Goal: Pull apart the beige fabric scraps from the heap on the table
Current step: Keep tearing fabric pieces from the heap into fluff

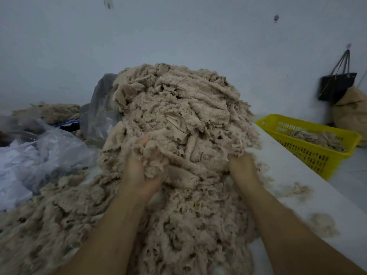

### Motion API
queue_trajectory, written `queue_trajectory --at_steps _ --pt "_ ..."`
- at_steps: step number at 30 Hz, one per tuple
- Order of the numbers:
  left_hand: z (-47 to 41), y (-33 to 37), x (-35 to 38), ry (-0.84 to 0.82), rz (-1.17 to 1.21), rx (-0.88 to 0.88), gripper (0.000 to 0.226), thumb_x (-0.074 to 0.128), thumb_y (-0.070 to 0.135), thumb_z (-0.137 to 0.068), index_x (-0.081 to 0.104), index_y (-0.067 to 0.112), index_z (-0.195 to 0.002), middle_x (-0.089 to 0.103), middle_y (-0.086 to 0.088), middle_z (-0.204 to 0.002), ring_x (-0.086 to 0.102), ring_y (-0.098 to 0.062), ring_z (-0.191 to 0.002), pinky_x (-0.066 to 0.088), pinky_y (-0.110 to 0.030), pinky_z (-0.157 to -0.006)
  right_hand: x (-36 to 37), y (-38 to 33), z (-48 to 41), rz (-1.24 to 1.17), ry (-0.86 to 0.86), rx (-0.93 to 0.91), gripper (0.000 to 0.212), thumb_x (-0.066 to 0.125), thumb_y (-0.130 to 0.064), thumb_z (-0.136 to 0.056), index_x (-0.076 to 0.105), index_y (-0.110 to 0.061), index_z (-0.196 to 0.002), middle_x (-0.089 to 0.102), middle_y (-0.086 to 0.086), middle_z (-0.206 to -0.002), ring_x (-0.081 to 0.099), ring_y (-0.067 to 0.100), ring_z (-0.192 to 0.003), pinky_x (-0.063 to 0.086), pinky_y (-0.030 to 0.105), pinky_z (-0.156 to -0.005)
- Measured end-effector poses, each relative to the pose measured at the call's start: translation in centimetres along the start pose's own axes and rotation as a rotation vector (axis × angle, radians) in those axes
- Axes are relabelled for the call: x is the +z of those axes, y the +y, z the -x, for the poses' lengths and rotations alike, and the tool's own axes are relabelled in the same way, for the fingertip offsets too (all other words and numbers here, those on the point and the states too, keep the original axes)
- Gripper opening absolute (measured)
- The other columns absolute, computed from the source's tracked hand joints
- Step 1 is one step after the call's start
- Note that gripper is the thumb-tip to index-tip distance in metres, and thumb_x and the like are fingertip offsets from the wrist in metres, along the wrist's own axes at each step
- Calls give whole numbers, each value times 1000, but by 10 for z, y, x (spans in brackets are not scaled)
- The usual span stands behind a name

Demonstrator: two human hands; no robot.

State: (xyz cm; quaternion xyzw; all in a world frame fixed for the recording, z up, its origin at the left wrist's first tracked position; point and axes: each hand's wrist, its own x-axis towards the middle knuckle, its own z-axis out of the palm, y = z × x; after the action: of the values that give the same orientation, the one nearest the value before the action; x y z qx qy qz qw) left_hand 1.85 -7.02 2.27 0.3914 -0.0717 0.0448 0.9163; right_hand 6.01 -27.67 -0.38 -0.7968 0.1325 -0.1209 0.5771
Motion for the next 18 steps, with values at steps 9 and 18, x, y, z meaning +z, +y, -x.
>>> queue_trajectory --at_steps 9,18 --pt "-6 -24 -4 276 -268 -102 19 72 20 -86 79 6 -96 77 -9 -89 74 -19 -74 57 -26 -56 9 -11 17 75 -330 -181 73 56 -42 -95 15 -37 -156 6 -13 -161 48 6 -106 43 33 -85" --pt "1 -37 0 220 -699 -151 23 83 49 -74 80 29 -84 77 12 -91 72 -12 -94 57 -32 -86 17 -20 40 62 -373 -552 66 34 -81 -85 56 -18 -87 54 -4 -80 48 1 -65 38 15 -58"
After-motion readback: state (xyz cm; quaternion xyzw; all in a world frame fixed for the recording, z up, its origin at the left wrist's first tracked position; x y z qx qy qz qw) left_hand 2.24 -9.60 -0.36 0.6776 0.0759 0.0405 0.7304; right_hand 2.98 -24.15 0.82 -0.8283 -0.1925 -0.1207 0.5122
